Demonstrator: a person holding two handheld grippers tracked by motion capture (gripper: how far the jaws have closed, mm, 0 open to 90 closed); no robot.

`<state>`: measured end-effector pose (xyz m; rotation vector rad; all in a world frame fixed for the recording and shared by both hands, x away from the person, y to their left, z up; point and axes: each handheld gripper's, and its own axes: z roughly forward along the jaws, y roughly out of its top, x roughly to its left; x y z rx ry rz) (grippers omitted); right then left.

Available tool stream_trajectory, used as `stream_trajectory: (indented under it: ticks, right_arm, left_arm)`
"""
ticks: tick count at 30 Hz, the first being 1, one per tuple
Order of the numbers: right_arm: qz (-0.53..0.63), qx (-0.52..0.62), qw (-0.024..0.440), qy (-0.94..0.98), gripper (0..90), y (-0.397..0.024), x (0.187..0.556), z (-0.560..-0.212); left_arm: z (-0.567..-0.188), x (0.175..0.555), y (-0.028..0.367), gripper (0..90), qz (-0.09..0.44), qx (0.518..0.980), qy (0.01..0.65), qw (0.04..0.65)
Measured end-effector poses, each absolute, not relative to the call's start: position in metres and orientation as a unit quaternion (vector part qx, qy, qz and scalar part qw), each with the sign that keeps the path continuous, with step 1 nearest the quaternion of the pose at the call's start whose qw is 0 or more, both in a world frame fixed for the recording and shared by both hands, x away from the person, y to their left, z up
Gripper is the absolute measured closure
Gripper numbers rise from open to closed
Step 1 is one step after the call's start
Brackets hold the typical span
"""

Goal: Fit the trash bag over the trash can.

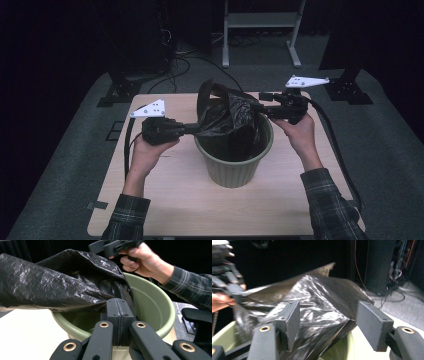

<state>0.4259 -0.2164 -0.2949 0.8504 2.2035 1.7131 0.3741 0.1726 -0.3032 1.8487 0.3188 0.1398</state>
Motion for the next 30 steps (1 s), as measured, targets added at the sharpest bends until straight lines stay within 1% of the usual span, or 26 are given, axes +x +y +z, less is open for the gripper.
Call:
stream_trajectory:
  ticks: [1,2,4,5,6,7,11,19,24,30]
  right_arm:
    - [0.579,0.292,0.110,0.753,36.9,-0.214,0.428,-0.297]
    - [0.576,0.292,0.107,0.756,44.1,-0.212,0.432,-0.299]
    - [0.572,0.285,0.097,0.763,67.7,-0.209,0.433,-0.303]
    - [0.566,0.280,0.107,0.768,78.7,-0.207,0.431,-0.304]
    - [0.559,0.275,0.114,0.774,86.1,-0.206,0.429,-0.304]
    - [0.553,0.273,0.121,0.778,89.4,-0.205,0.426,-0.304]
    - [0.548,0.263,0.134,0.783,90.0,-0.216,0.412,-0.299]
    - [0.544,0.254,0.166,0.782,90.0,-0.258,0.373,-0.292]
    - [0.523,0.274,0.181,0.787,90.0,-0.286,0.356,-0.306]
    - [0.512,0.298,0.163,0.789,90.0,-0.308,0.348,-0.330]
  left_arm:
    - [-0.303,0.374,0.172,89.4,0.060,0.793,0.136,0.590]
    - [-0.303,0.374,0.172,89.4,0.059,0.793,0.135,0.590]
    - [-0.303,0.374,0.172,89.4,0.060,0.794,0.136,0.590]
    - [-0.303,0.374,0.172,89.5,0.060,0.795,0.136,0.588]
    - [-0.303,0.374,0.173,89.5,0.062,0.796,0.137,0.586]
    - [-0.303,0.373,0.174,89.5,0.064,0.798,0.137,0.583]
    - [-0.302,0.370,0.183,89.5,0.067,0.801,0.143,0.578]
    - [-0.300,0.360,0.201,89.5,0.079,0.807,0.151,0.565]
    - [-0.303,0.352,0.203,89.5,0.079,0.813,0.147,0.558]
    - [-0.311,0.347,0.203,89.4,0.069,0.821,0.146,0.547]
